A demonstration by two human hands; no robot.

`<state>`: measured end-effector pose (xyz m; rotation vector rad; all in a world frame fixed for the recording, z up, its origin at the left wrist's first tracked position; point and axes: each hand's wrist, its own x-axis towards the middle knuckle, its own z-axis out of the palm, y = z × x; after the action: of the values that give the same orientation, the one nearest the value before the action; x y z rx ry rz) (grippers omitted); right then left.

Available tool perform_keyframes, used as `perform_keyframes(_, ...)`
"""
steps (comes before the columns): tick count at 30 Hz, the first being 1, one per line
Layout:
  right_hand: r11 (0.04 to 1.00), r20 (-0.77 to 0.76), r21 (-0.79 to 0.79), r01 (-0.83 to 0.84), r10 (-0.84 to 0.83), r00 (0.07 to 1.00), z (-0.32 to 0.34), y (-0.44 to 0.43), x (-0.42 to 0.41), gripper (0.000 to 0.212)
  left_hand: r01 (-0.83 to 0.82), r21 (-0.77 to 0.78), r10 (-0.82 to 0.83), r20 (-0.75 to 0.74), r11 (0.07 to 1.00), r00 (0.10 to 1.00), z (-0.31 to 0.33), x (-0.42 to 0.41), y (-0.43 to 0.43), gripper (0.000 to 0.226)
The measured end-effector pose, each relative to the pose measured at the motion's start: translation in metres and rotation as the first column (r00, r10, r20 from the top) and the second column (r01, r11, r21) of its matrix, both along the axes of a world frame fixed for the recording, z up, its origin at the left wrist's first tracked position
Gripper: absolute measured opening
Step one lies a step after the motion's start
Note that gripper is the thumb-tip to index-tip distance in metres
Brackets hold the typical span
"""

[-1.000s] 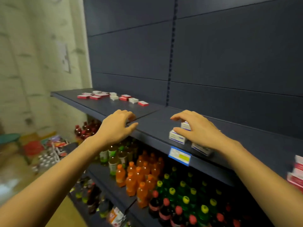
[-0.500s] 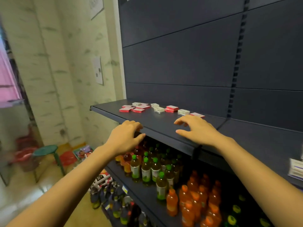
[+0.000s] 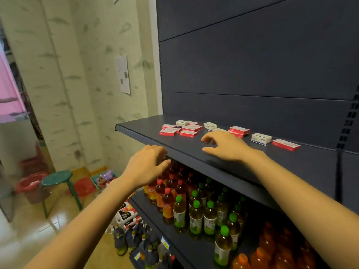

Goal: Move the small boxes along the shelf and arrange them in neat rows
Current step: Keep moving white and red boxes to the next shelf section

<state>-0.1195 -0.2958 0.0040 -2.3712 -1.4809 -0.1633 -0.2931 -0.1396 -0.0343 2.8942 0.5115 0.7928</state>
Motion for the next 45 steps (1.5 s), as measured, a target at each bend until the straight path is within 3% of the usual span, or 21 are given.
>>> perform_keyframes(9, 0.988, 0.053, -0.066, 0.143, -0.14, 0.989, 0.002, 0.115, 0.083, 0.039, -0.021, -0.006, 0.021, 0.0, 1.0, 1.0, 0.006, 0.071, 0.111, 0.036)
perform_keyframes(14, 0.948, 0.087, -0.199, 0.249, -0.236, 0.968, -0.007, 0.157, 0.119, 0.06, 0.007, -0.04, -0.007, 0.003, 0.999, 1.0, 0.0, 0.1, 0.155, 0.036)
perform_keyframes(23, 0.875, 0.118, -0.395, 0.279, -0.253, 0.96, -0.009, 0.181, 0.14, 0.048, 0.129, -0.144, -0.139, -0.063, 0.981, 0.988, -0.001, 0.15, 0.217, 0.042)
perform_keyframes(27, 0.876, 0.115, -0.365, 0.314, -0.292, 0.949, 0.0, 0.173, 0.134, 0.046, 0.231, -0.208, -0.266, -0.158, 0.95, 0.951, -0.002, 0.175, 0.237, 0.05)
perform_keyframes(31, 0.875, 0.104, -0.298, 0.381, -0.367, 0.925, 0.006, 0.164, 0.116, 0.043, 0.322, -0.223, -0.36, -0.155, 0.92, 0.92, -0.005, 0.188, 0.255, 0.056)
perform_keyframes(38, 0.839, 0.092, -0.144, 0.525, -0.517, 0.851, -0.004, 0.144, 0.076, 0.041, 0.425, -0.219, -0.463, -0.163, 0.878, 0.871, 0.004, 0.199, 0.271, 0.044)
perform_keyframes(41, 0.8, 0.059, -0.046, 0.599, -0.596, 0.801, -0.01, 0.126, 0.058, 0.041, 0.499, -0.152, -0.515, -0.091, 0.853, 0.852, 0.011, 0.201, 0.267, 0.046)
perform_keyframes(45, 0.719, 0.033, 0.028, 0.695, -0.695, 0.718, -0.014, 0.096, 0.031, 0.048, 0.66, -0.175, -0.663, 0.054, 0.73, 0.747, 0.02, 0.202, 0.234, 0.042)
